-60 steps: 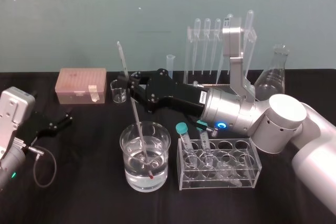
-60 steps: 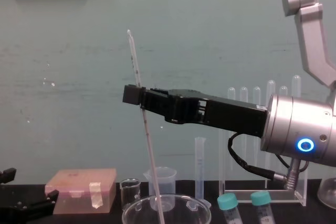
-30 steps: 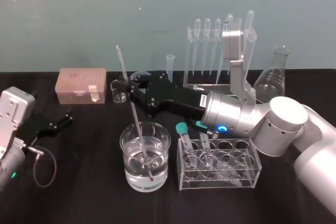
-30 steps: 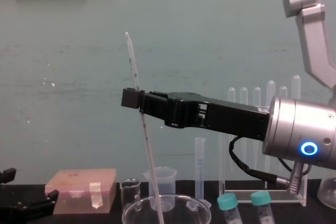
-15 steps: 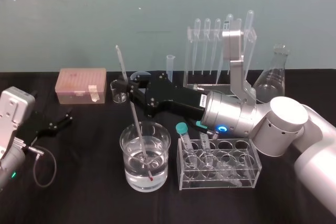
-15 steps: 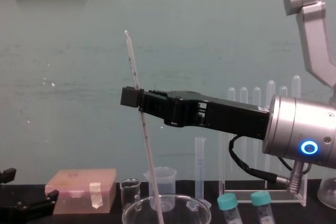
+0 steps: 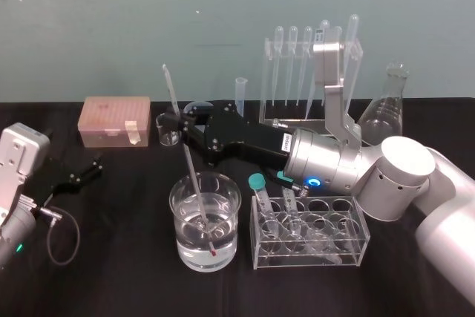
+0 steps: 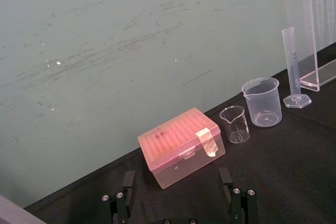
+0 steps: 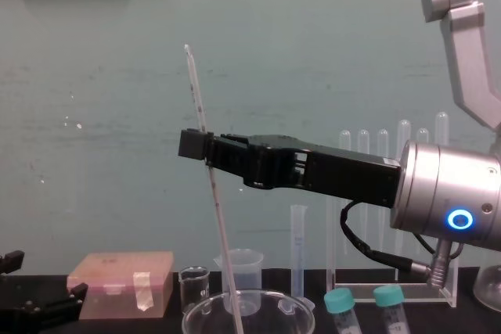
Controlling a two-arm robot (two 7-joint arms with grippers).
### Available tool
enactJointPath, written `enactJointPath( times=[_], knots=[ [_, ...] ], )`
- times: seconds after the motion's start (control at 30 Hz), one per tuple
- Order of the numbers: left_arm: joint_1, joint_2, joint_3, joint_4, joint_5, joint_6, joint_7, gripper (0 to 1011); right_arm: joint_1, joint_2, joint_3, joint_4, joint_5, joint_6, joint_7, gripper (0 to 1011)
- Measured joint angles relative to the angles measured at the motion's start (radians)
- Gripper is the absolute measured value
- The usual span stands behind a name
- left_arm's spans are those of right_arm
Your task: Hold the thermometer with one hand and immerse one end into the beaker, then reinsert it into the test tube rack.
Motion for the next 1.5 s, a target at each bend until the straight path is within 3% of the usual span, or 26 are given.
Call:
enactJointPath(
  times=[1.5],
  knots=[
    [0.0, 0.0, 0.0, 0.0, 0.0, 0.0, 0.0, 1008, -0.001, 0.002, -0.001, 0.005, 0.003, 0.0, 0.006, 56]
  ],
)
